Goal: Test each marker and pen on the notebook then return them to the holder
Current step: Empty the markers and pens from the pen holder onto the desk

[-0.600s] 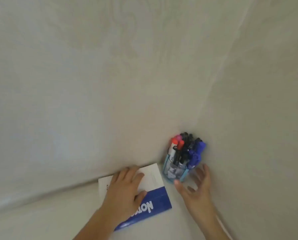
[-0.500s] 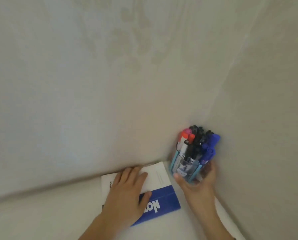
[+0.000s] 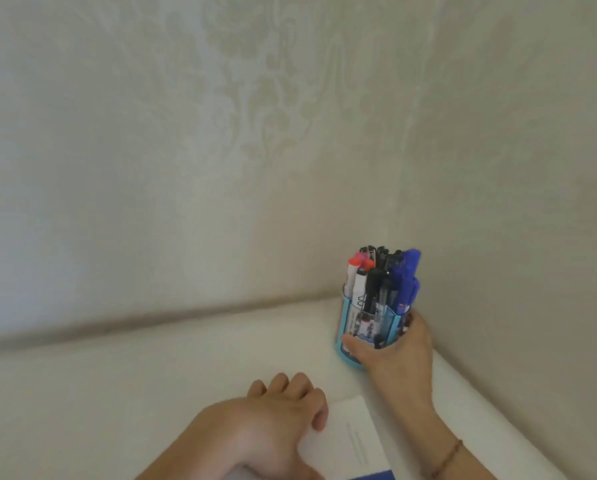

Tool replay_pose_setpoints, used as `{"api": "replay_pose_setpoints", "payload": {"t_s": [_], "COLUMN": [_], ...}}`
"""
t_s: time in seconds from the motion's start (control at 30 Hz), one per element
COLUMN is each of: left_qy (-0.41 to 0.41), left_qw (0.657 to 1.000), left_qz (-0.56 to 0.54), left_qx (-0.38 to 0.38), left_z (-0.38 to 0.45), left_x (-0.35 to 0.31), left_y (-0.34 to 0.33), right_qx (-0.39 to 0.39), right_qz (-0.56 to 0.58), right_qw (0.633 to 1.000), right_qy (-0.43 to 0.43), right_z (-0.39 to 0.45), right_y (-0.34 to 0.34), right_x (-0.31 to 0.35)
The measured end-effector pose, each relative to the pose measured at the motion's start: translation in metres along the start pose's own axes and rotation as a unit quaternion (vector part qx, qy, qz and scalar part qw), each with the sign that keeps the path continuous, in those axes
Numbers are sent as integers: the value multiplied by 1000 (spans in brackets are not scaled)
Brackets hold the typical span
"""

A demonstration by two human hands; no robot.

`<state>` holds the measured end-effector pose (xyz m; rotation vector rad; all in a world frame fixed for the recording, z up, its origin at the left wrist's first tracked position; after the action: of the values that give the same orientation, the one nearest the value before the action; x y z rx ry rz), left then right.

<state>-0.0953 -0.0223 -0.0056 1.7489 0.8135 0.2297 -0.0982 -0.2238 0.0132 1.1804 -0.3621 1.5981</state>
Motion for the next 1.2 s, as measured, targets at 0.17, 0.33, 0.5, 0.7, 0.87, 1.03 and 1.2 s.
{"api": "replay_pose_setpoints", "payload": {"t_s": [0.17, 0.33, 0.5, 0.7, 0.87, 1.03, 1.2], "left_qy": [37, -118, -89, 81, 103, -92, -120], "left_qw": [995, 820, 594, 684, 757, 803, 895], "left_qz": [-45, -423, -662, -525, -285, -228, -141], "left_qx": [-80, -368, -449, -499, -580, -543, -406], "left_z": [4, 24, 36, 53, 39, 21, 42], "left_x": [13, 10, 66, 102, 93, 43, 17], "left_y": [34, 81, 74, 55, 64, 79, 55], "right_qx": [61, 117, 166, 134, 77, 45, -49], "right_qz": [-8, -15, 79, 200, 242, 239, 242], "right_qw": [998, 992, 983, 970, 966, 970, 968], "right_qy": [-29, -53, -1, -26, -45, -16, 33], "right_z": [-41, -46, -35, -30, -24, -27, -28], "right_y": [15, 8, 13, 16, 28, 35, 60], "right_x": [7, 6, 23, 22, 17, 25, 46]}}
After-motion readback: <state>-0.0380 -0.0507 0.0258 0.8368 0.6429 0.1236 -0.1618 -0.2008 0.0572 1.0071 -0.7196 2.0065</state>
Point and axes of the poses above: each hand's wrist, its own z-axis towards the middle knuckle, its own y-axis out of the back of the hand, x = y × z, the point moved 9 cm from there along z, towards the middle knuckle, and after that the axes turned 6 degrees about -x, right-handed, at the moved point
